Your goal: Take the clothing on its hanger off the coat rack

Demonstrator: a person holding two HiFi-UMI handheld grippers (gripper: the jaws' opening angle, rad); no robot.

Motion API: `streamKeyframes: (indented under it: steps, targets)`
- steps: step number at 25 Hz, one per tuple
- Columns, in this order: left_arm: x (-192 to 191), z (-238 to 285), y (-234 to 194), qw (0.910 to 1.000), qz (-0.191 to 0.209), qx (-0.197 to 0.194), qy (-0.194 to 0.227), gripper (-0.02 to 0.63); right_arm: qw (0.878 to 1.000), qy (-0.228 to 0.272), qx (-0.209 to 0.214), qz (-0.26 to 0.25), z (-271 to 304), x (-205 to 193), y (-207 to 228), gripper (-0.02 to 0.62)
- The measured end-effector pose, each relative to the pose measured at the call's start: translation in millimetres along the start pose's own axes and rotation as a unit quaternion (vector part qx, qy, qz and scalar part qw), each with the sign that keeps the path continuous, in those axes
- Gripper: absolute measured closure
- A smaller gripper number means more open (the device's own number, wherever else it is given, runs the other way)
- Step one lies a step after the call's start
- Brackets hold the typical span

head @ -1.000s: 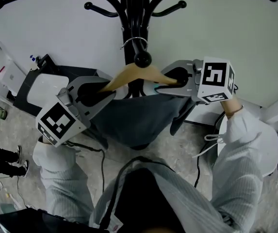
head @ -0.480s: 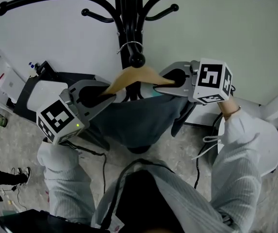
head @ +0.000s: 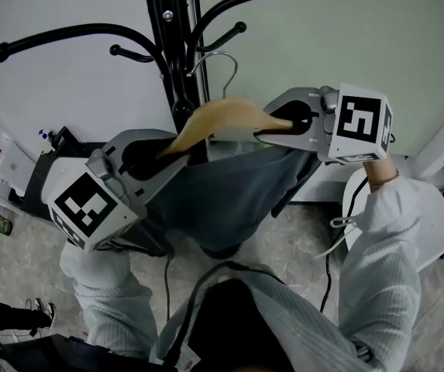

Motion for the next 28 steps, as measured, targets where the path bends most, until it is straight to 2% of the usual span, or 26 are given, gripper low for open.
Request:
streamKeyframes:
  steps: [3, 7, 15, 22, 28]
  targets:
    - [20, 20, 7, 0.9997, 0.008, -0.019, 0.012, 0.529, 0.999, -0.004, -0.032, 0.013, -29, -11, -9, 0.552]
    - [33, 59, 24, 0.9976, 0.014, -0.061, 0.031, 0.529, 0.995, -0.015, -0.074, 0.058, -64, -42, -26, 0.552]
    - [45, 151, 73, 0.9867, 0.000, -0.152, 0.058, 0.531, 0.978, -0.033, -0.144, 0.149, -121, -125, -69, 0.552]
    - [15, 212, 89, 0.9762, -0.007, -0.210, 0.055, 0.531, 0.966, -0.038, -0.159, 0.203, -117, -189, -66, 0.552]
    - [2, 237, 114, 0.9700, -0.010, -0.238, 0.047, 0.531, 0.960, -0.037, -0.163, 0.223, -116, -225, -82, 0.552]
Point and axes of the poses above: the fingertips, and each gripper's own axes: z forward along the fingers, y to its right, x out of its top, the point moved 6 cm from there along -z, backward along the fingers, and after that the axes turned 11 degrees about z, right-handed, at the moved point
